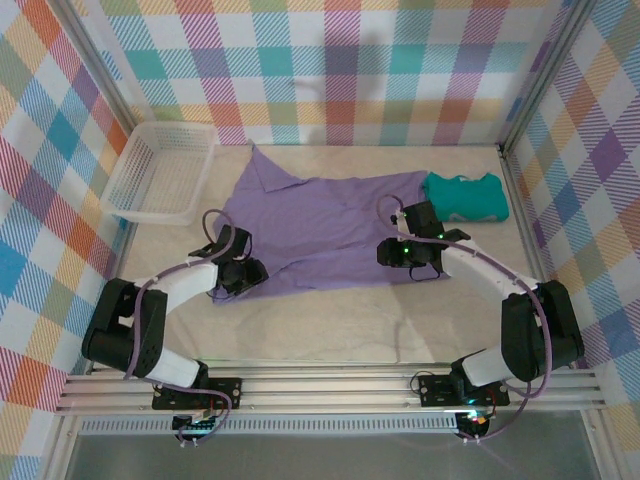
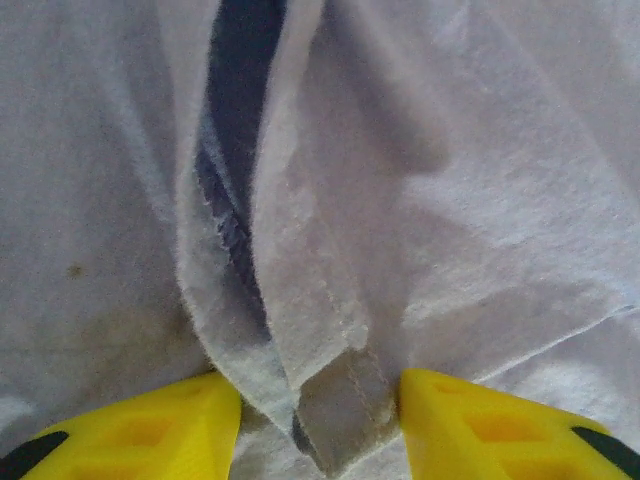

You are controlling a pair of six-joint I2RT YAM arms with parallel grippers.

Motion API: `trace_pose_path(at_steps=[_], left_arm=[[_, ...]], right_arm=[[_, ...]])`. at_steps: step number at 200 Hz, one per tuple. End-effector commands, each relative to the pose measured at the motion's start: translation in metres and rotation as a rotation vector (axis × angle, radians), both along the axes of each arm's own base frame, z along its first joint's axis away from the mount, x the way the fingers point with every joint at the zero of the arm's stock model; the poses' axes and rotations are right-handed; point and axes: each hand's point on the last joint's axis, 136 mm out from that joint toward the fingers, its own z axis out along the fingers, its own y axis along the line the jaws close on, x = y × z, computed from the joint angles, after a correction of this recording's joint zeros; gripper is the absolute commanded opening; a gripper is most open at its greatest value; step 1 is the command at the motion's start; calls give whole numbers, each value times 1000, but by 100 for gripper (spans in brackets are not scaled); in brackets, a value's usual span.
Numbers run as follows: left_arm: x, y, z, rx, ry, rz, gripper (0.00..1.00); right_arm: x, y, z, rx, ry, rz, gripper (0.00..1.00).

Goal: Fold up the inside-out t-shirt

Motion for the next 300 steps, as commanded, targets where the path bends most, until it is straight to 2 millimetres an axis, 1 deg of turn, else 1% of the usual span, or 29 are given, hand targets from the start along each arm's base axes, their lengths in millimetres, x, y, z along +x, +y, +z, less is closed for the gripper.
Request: trace_pose_path(at_steps=[1,25,74,107,123,146,162,178,187,200,206,209,217,223,235,244,252,254,265,279,294,300], left_arm=[[9,-4,3,11,-23,-18,41],[14,-6,8,15,-40,-25,35],[20,-10,11,6,-45,-39,23],[26,-14,12,-2,-50,-56,7],[32,-17,20,-4,-66,-67,1],[43,-17,33,18,-96,-89,0],[55,-19,42,36,-112,-108,0],[73,-27,46,33,-126,-125,0],[88,-35,49,20,-140,-131,0],[113,-46,52,9,-160,-146,1],[124,-48,53,15,-167,-147,3],[129,-50,53,19,-170,-149,5],[142,-47,58,58,-187,-143,17],[148,-43,58,94,-180,-139,23],[156,-40,68,126,-201,-143,34],[156,-40,78,121,-218,-150,39],[152,-41,85,113,-237,-161,43],[152,-40,89,112,-249,-159,44],[142,-31,95,130,-273,-142,49],[127,-10,90,141,-263,-102,51],[117,16,73,121,-220,-36,51],[117,23,67,100,-208,-20,51]], right_arm=[[3,1,7,15,-17,-3,37],[2,0,6,11,-16,-7,37],[2,0,3,11,-8,-11,37],[3,0,3,7,-8,-14,37],[3,0,4,5,-9,-14,37],[4,-1,6,-3,-13,-11,37],[6,0,6,-4,-9,-8,37],[7,0,5,-7,-6,-7,37],[7,0,5,-9,-5,-8,36],[8,0,7,-11,-8,-10,37],[8,-1,8,-14,-8,-10,37],[8,-1,9,-15,-10,-9,37],[8,-2,11,-18,-17,-12,37],[8,-3,11,-20,-20,-13,38],[8,-4,12,-23,-20,-17,40],[9,-6,10,-35,-15,-32,42],[9,-8,7,-46,-3,-48,45],[9,-9,6,-50,1,-51,45],[12,-14,-1,-75,16,-79,48],[18,-22,-10,-109,41,-105,50],[29,-27,-16,-111,63,-115,50],[33,-27,-18,-102,66,-116,50]])
